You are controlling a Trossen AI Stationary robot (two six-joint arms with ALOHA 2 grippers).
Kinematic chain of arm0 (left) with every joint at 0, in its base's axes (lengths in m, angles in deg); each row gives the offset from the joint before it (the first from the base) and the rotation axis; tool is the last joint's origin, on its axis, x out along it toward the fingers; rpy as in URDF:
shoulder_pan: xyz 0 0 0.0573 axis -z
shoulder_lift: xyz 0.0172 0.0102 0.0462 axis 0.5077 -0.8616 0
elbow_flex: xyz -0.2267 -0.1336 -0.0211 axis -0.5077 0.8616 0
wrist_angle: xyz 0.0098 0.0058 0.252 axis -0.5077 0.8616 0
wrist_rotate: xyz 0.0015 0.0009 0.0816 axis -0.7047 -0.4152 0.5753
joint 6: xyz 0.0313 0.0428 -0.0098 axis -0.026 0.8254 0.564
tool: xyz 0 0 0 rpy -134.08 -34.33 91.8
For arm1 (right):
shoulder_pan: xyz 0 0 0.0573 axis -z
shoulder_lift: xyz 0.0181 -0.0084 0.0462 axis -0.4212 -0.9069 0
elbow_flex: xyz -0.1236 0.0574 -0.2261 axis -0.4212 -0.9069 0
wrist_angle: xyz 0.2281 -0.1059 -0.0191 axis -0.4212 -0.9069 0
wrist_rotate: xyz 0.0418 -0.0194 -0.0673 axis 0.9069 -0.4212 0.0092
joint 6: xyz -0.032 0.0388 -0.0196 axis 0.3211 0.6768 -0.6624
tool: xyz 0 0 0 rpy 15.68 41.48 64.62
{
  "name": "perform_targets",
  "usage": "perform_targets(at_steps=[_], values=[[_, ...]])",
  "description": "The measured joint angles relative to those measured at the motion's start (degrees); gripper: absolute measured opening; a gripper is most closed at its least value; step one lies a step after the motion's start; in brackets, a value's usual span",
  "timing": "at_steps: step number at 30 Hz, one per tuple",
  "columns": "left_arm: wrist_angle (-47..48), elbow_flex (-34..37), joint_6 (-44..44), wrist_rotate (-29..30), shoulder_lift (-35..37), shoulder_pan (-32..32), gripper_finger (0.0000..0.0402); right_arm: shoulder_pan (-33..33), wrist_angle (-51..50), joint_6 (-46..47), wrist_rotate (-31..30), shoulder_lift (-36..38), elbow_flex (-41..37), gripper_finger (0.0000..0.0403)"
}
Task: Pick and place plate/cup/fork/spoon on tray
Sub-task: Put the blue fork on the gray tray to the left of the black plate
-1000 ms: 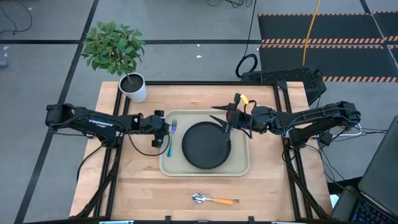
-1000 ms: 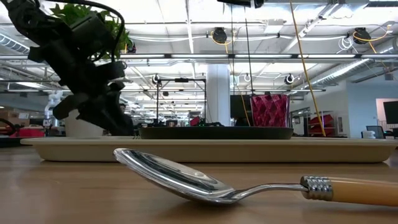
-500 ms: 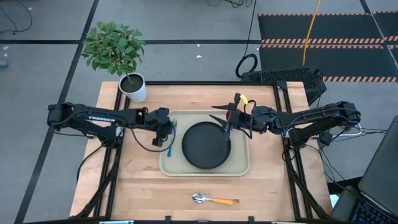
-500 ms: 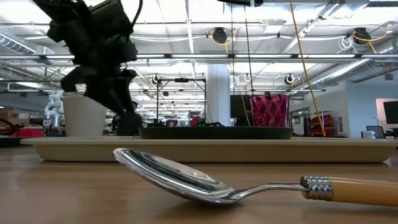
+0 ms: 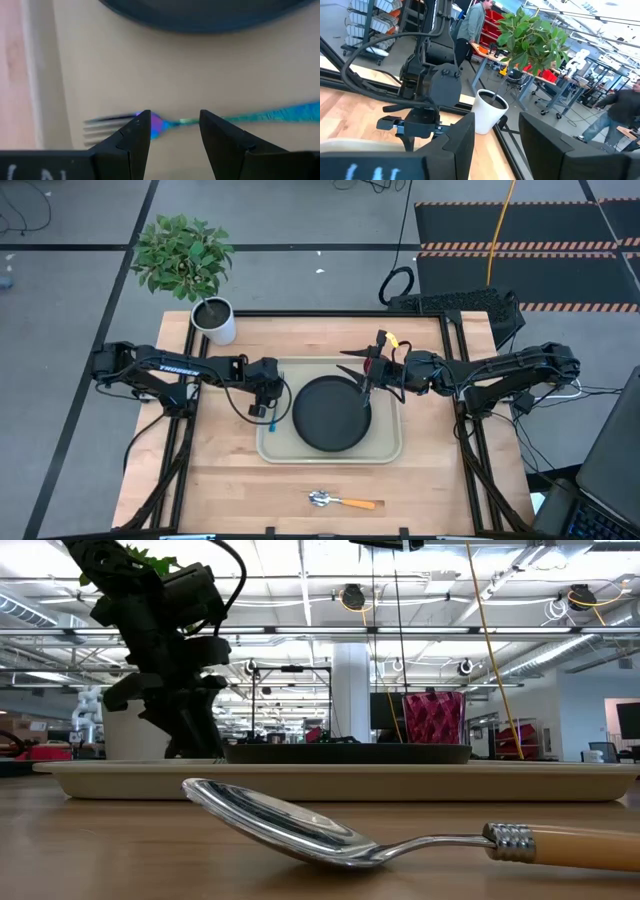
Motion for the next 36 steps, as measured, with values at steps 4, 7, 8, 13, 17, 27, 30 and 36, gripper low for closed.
perform_targets(at_steps=[4,7,8,13,17,27,30,36], values=[[0.0,0.0,0.2,0.0,0.0,0.0,0.0172,0.0,0.0,0.0,0.0,0.0,0.0,0.0148],[0.0,0.0,0.1,-0.2,0.0,0.0,0.0172,0.0,0.1,0.0,0.0,0.0,0.0,0.0148],[-0.2,0.0,-0.1,-0.2,-0.1,0.0,0.0172,0.0,0.1,0.0,0.0,0.0,0.0,0.0148],[-0.4,0.0,-0.5,-0.3,-0.4,0.0,0.0172,0.0,0.1,0.0,0.0,0.0,0.0,0.0148],[-0.2,0.1,-0.5,-0.3,-1.4,0.0,0.0172,0.0,0.1,0.0,0.0,0.0,0.0,0.0148],[-0.6,0.0,-0.1,-0.5,-4.8,0.0,0.0172,0.0,0.1,0.0,0.0,0.0,0.0,0.0148],[-0.6,0.0,-0.1,-0.5,-4.8,0.0,0.0172,0.0,0.1,0.0,0.0,0.0,0.0,0.0148],[0.2,0.0,-0.5,-0.5,-4.8,0.0,0.0172,0.0,0.1,0.1,0.0,0.0,0.0,0.0148]])
